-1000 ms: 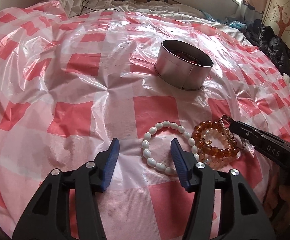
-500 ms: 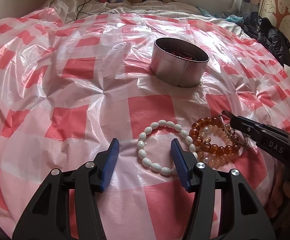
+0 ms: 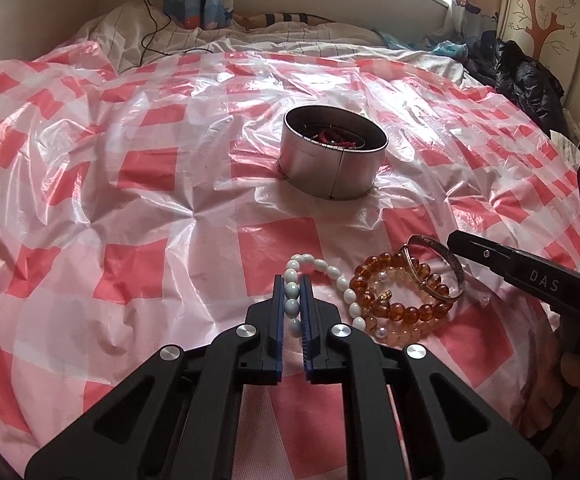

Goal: Organize jewelry
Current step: 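Grasp the white pearl bracelet with the left gripper while the right holds the bangle, then drop the pearl bracelet and bangle into the steel tin, opening both grippers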

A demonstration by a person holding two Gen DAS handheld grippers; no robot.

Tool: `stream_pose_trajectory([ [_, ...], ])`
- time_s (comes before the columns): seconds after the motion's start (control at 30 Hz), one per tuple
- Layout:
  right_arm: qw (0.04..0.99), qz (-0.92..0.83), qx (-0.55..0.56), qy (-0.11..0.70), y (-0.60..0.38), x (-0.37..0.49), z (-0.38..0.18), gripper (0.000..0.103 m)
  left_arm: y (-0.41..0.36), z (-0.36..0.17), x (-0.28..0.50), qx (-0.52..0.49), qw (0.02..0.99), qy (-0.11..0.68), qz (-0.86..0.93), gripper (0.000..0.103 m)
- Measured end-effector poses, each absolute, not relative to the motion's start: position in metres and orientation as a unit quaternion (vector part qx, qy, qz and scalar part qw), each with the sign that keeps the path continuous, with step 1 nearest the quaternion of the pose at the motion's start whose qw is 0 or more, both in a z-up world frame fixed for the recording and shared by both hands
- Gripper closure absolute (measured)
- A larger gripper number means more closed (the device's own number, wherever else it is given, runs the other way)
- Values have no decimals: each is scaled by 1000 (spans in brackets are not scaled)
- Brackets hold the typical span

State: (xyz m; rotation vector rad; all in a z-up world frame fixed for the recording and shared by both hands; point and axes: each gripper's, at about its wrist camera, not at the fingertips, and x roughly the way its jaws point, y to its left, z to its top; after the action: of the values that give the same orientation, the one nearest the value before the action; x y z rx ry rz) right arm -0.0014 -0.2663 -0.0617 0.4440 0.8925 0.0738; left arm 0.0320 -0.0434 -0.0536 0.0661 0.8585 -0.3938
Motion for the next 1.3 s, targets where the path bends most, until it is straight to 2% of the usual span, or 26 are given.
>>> stream_pose_trajectory([
  [0.17, 881, 39, 222, 417, -270, -2, -54, 99, -36, -37, 31, 7, 898, 391, -201, 96],
  [0.3, 870, 37, 220, 439, -267, 2, -62, 99, -31, -32, 32, -13, 900, 384, -206, 97],
  [0.33, 869, 34, 219, 443, -266, 2, -64, 94, -30, -31, 32, -15, 901, 382, -206, 97],
  [0.37, 870, 29, 218, 442, -266, 1, -65, 80, -29, -30, 31, -15, 902, 380, -207, 97],
  [0.4, 871, 27, 215, 442, -266, 1, -65, 74, -30, -29, 31, -15, 901, 380, -208, 96],
  [0.43, 871, 28, 211, 443, -265, 2, -66, 71, -30, -30, 31, -14, 899, 383, -212, 96],
  [0.6, 871, 32, 165, 462, -248, 6, -73, 71, -28, -41, 37, -22, 891, 403, -206, 96],
  [0.63, 873, 29, 149, 464, -244, 7, -73, 71, -28, -42, 38, -21, 892, 404, -202, 96],
  [0.77, 882, 25, 101, 459, -232, 4, -69, 99, -27, -41, 37, -24, 894, 400, -201, 96],
  [1.07, 897, 45, 191, 395, -259, -6, -38, 99, -28, -13, 37, -58, 897, 366, -241, 96],
  [1.3, 913, 53, 183, 360, -268, 17, 0, 99, -62, 32, 74, -45, 902, 327, -278, 96],
])
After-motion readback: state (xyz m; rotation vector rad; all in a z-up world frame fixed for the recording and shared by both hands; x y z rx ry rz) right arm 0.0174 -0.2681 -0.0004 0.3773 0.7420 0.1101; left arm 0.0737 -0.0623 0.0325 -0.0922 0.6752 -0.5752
